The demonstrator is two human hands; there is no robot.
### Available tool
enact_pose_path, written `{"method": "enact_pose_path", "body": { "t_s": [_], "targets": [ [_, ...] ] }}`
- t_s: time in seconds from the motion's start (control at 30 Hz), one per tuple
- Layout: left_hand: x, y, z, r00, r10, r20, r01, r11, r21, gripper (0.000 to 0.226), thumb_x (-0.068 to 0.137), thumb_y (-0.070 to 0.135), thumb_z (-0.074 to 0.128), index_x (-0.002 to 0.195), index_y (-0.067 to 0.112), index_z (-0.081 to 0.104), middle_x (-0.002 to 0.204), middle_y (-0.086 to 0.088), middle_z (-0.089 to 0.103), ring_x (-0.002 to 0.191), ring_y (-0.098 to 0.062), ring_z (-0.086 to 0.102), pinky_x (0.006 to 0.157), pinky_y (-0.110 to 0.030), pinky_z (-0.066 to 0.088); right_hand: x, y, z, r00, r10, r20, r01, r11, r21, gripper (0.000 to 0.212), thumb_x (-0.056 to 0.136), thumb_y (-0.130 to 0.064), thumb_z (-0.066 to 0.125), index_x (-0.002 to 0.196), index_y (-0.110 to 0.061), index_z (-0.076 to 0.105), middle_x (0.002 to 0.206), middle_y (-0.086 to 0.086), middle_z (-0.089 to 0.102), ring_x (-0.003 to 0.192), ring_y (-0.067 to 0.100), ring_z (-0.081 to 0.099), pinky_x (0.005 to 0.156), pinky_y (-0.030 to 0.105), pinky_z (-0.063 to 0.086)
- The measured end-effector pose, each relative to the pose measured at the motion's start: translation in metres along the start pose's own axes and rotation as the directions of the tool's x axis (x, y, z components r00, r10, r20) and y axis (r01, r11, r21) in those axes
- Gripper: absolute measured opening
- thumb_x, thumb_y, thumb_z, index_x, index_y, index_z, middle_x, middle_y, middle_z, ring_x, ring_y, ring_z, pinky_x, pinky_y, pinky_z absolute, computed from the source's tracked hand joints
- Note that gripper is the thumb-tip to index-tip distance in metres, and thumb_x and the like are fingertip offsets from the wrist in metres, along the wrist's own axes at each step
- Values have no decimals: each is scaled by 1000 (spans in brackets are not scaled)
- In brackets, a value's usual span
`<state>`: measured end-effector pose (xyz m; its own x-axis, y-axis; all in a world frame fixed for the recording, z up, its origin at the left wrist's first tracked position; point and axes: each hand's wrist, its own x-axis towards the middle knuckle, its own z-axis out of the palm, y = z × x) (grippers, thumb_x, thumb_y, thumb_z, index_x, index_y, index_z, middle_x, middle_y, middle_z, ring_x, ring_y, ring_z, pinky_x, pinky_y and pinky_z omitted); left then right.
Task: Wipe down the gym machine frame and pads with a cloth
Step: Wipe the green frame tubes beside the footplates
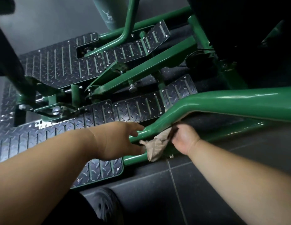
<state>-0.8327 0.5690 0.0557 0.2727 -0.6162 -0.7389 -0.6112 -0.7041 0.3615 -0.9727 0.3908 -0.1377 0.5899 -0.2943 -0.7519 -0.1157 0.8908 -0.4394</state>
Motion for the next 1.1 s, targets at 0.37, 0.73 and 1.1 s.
{"method": "enact_pose_path", "body": {
  "t_s": [0.37, 0.73, 1.1],
  "targets": [
    [14, -27, -3, 990, -120, 71, 121, 993, -6, 70, 98, 54, 65, 159, 45, 32, 153, 22, 50, 65, 8, 61, 61, -13, 46, 51, 58, 12, 972, 131, -193, -145, 987, -62, 32, 108, -14, 49, 134, -8, 66, 134, 16, 70, 117, 29, 69, 108, 47, 52],
    [16, -62, -9, 980, -177, 87, 184, 980, -75, 66, 98, 38, 62, 159, 40, 36, 146, 17, 58, 88, -19, 77, 75, -45, 65, 41, 87, 58, 942, 152, -298, -74, 964, 255, 42, 105, -47, 45, 128, -30, 75, 133, -7, 71, 129, 25, 63, 101, 44, 50],
    [17, -76, -11, 983, -169, 75, 170, 985, -9, 60, 103, 37, 55, 160, 36, 36, 130, 5, 70, 94, -13, 72, 88, -35, 59, 67, 120, 73, 965, 229, -129, -149, 880, 451, 35, 89, -58, 57, 93, -28, 74, 106, 0, 74, 94, 24, 73, 93, 47, 57]
  ]
}}
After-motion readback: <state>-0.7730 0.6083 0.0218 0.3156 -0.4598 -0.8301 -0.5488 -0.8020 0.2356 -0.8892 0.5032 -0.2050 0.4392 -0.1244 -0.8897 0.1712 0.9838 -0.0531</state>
